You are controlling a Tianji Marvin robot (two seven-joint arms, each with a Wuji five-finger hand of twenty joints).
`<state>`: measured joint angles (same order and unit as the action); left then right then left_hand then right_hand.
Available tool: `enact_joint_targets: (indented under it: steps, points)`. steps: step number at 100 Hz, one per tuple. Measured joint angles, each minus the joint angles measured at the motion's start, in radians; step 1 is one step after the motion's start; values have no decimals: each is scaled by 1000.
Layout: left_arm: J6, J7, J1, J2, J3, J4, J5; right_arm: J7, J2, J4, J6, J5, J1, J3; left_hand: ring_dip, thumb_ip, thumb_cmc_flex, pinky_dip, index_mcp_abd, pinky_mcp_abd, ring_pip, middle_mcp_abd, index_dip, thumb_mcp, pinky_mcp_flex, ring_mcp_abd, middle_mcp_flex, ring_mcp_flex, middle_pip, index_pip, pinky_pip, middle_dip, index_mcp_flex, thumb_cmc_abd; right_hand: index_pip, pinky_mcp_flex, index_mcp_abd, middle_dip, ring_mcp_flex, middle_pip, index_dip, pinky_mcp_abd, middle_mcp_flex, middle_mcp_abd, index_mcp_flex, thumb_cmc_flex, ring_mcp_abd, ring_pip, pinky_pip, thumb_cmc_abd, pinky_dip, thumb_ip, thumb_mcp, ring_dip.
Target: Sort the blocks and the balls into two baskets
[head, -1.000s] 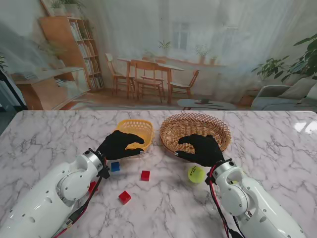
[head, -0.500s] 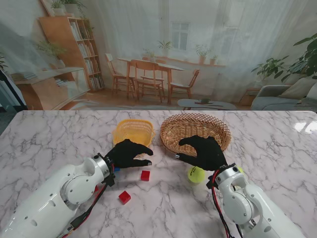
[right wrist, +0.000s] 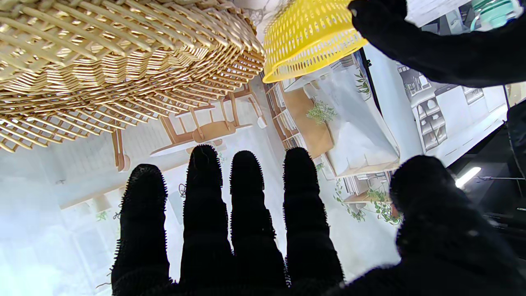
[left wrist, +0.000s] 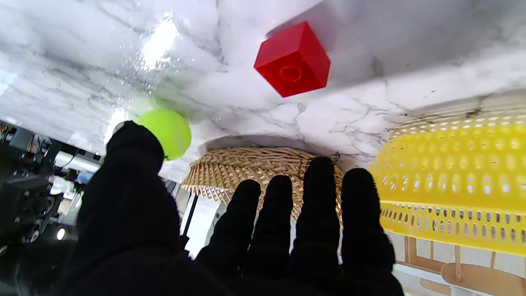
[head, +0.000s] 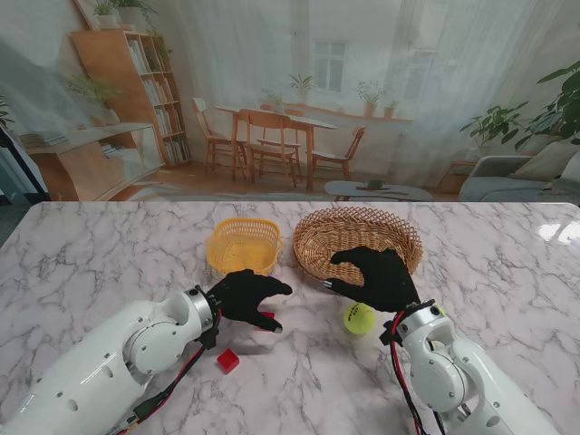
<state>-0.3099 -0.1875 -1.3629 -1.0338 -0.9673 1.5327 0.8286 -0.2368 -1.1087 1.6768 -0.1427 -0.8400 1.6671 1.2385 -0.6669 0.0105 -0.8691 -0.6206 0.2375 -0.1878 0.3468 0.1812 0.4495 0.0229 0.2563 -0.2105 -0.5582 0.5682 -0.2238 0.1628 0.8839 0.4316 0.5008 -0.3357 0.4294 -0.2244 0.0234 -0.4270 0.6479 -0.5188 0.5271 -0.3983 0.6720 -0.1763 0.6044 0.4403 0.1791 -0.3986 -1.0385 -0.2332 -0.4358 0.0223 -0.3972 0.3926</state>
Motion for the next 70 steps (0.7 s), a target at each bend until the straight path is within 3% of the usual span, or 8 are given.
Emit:
enact_joint_targets:
  steps: [24, 47, 59, 70]
  points:
    - [37, 30, 34, 1, 51, -28, 33, 1, 0, 3, 4, 0, 1, -1, -88, 0, -20, 0, -9, 26, 52, -22, 136, 34, 28, 16, 0, 6, -117, 110, 25, 141, 1, -11, 0, 0, 0, 0, 0, 0, 0, 0, 0, 0, 0, 0, 0, 0, 0, 0, 0, 0, 0, 0]
    - [34, 67, 38, 1, 64, -32, 119, -1, 0, 4, 11, 0, 4, 1, -111, 1, -20, 0, -13, 33, 64, -25, 151, 43, 39, 19, 0, 10, -141, 132, 38, 153, -13, -10, 0, 0, 0, 0, 0, 0, 0, 0, 0, 0, 0, 0, 0, 0, 0, 0, 0, 0, 0, 0]
    - [-7, 86, 39, 3, 60, -34, 148, -1, 0, 4, 13, 0, 4, 0, -114, 1, -20, 0, -13, 34, 82, -25, 152, 44, 54, 25, 0, 25, -144, 139, 51, 153, -13, -10, 0, 0, 0, 0, 0, 0, 0, 0, 0, 0, 0, 0, 0, 0, 0, 0, 0, 0, 0, 0]
    - [-49, 169, 59, 3, 79, -70, 170, -1, 0, 4, 14, 0, 4, 0, -125, 1, -22, 0, -15, 49, 102, -29, 152, 59, 68, 40, 0, 37, -169, 153, 62, 154, -13, -10, 0, 0, 0, 0, 0, 0, 0, 0, 0, 0, 0, 0, 0, 0, 0, 0, 0, 0, 0, 0]
